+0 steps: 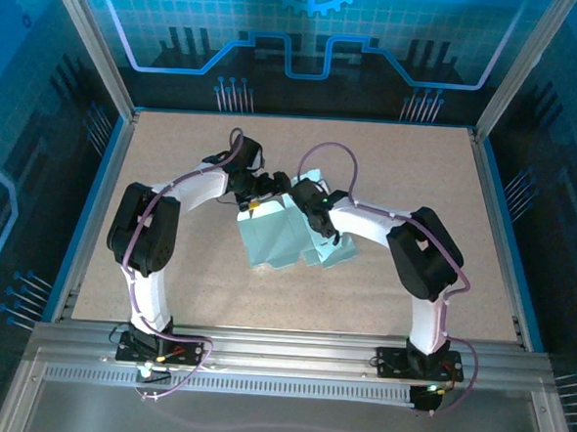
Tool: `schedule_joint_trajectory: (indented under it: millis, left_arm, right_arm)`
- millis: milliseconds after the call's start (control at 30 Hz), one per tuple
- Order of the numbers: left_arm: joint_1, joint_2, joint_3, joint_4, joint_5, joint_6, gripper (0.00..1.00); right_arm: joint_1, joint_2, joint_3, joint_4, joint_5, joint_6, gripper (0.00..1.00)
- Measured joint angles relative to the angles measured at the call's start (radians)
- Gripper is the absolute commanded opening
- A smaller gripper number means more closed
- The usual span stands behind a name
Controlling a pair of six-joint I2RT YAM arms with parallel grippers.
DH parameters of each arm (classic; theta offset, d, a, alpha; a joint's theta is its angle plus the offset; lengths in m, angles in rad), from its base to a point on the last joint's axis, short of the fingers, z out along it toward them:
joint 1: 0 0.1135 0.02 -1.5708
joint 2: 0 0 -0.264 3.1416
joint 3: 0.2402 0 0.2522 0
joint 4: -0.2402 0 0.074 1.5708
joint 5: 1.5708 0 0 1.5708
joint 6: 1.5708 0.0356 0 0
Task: Fold the paper box
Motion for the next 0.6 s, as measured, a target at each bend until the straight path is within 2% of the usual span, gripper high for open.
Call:
schedule_joint_trajectory:
  millis: [133, 367, 600]
  left_arm:
    - [0.001, 0.0, 0.0, 0.0, 0.0, 0.0, 0.99]
    - [0.001, 0.0, 0.016, -0.006, 0.023, 0.0, 0.99]
    - [-0.016, 0.033, 0.225, -0.068, 0.031, 0.032, 0.99]
  right_arm:
    - [-0.021, -0.024, -0.024, 0.034, -0.074, 0.0, 0.0]
    - [-0.139, -0.18, -0.185, 0.189, -0.376, -0.028, 0.0]
    - [-0.195, -0.22, -0.241, 0.298, -0.58, -0.061, 0.0]
